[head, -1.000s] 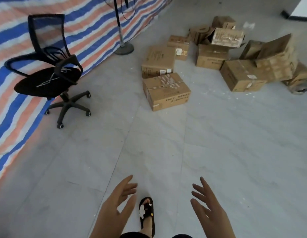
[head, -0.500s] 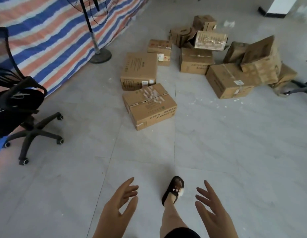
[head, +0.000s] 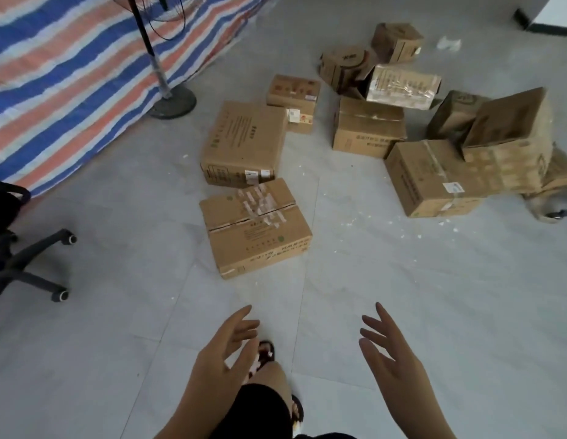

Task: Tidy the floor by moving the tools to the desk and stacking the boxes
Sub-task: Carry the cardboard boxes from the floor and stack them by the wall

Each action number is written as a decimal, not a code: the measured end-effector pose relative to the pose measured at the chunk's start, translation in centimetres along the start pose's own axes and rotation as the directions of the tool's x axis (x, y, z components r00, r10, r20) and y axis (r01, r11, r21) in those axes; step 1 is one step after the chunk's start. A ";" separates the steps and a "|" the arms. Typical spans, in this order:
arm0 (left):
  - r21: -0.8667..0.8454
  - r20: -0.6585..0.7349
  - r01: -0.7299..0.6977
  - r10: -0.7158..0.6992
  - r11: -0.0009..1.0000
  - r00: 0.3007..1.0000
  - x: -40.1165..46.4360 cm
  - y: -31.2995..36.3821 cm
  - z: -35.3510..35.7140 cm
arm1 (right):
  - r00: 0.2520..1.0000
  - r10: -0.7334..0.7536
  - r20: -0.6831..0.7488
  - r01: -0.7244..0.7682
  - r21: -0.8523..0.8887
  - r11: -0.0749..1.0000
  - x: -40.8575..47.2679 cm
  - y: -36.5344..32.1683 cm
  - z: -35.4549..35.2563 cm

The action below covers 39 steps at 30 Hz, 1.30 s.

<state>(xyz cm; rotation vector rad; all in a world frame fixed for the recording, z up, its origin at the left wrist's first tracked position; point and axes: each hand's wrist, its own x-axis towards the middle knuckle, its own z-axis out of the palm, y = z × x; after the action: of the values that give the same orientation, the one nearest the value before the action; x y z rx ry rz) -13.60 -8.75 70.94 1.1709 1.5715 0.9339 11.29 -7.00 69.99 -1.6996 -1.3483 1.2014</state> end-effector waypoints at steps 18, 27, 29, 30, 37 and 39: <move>-0.045 -0.195 0.096 -0.103 0.994 0.975 40.6 11.6 7.0 | 0.986 -0.078 0.148 0.088 -0.059 0.994 44.8 -10.0 -7.2; -0.325 -0.621 0.311 -0.449 0.893 0.643 54.5 12.0 14.6 | 0.707 0.002 0.707 0.268 -0.271 0.925 71.6 -13.5 -6.5; -0.400 -0.660 0.334 -0.522 0.853 0.540 56.8 12.8 16.9 | 0.599 0.034 0.800 0.342 -0.294 0.892 76.7 -15.3 -5.7; -0.446 -0.663 0.338 -0.560 0.828 0.497 57.7 12.9 18.0 | 0.552 0.058 0.832 0.373 -0.309 0.875 78.9 -15.9 -5.1; -0.682 -0.608 0.384 -0.774 0.622 0.175 62.6 6.6 23.5 | 0.321 0.201 0.926 0.543 -0.354 0.762 89.3 -13.4 4.4; -0.768 -0.532 0.372 -0.843 0.522 0.083 64.5 1.4 25.7 | 0.278 0.225 0.934 0.600 -0.352 0.718 92.3 -9.3 9.0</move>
<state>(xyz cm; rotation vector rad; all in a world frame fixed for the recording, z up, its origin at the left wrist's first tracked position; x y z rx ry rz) 4.42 55.05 50.07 -0.6670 2.1909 1.2344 4.26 83.97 51.01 -0.9074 -3.0004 1.8093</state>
